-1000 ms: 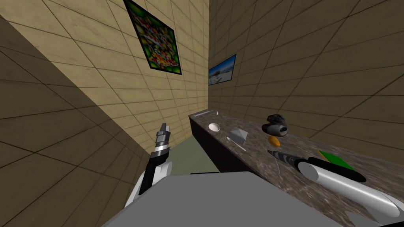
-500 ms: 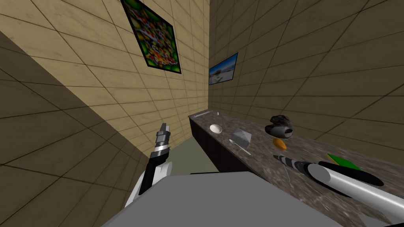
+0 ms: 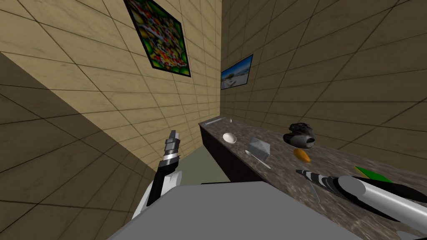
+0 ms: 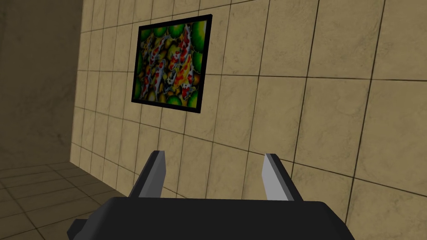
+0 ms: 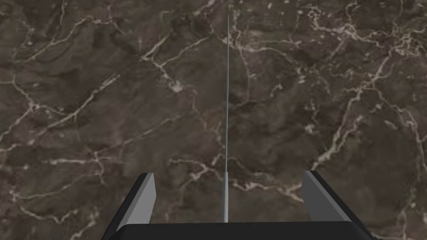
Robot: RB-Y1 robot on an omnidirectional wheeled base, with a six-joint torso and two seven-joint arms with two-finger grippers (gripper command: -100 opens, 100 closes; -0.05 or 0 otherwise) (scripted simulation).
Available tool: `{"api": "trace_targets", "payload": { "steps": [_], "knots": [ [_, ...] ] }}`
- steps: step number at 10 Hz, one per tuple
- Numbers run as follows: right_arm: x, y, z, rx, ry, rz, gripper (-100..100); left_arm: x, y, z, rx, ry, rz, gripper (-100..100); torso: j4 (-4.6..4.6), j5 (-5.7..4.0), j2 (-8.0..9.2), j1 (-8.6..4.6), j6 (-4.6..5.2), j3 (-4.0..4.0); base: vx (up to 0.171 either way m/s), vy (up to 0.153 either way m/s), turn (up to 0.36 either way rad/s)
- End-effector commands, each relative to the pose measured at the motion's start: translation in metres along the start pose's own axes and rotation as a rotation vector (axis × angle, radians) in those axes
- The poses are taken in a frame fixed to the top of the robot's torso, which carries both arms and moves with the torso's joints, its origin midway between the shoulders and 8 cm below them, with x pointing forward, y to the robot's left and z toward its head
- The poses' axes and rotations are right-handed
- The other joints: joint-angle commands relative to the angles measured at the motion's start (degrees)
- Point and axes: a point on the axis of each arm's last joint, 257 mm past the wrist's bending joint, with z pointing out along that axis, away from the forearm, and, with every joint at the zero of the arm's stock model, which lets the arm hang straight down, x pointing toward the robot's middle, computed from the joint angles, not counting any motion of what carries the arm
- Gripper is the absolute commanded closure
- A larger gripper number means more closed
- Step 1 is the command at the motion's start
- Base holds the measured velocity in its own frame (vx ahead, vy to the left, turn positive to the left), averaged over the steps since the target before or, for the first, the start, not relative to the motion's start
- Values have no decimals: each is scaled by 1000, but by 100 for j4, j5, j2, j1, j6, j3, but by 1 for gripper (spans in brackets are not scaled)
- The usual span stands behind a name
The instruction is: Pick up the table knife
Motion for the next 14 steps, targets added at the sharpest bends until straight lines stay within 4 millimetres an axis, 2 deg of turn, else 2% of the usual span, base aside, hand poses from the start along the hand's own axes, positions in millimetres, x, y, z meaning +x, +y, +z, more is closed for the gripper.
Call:
{"api": "trace_targets", "payload": {
  "steps": [1,2,3,4,13,14],
  "knots": [
    [-4,10,-1,-6,-35,49,-100,0,0,0,0,0,0,0,0,0,0,0,0,0,78,8,-26],
    [-1,7,0,-4,-20,29,-100,0,0,0,0,0,0,0,0,-1,-1,-4,0,0,35,2,-5],
    [-2,7,0,-4,-25,34,0,0,0,0,0,0,0,0,2,-2,11,-6,-1,6,6,1,2],
    [-5,5,2,-13,-24,45,-100,0,0,0,0,0,0,0,4,-2,21,-7,0,12,-27,-19,108],
    [-17,-3,11,-40,-23,86,-100,0,0,0,0,0,0,0,10,-5,46,-21,0,27,-43,-38,65],
    [-17,-3,11,-40,-22,89,100,0,0,0,0,0,0,0,9,-4,39,-15,2,23,0,0,0]
  ]
}}
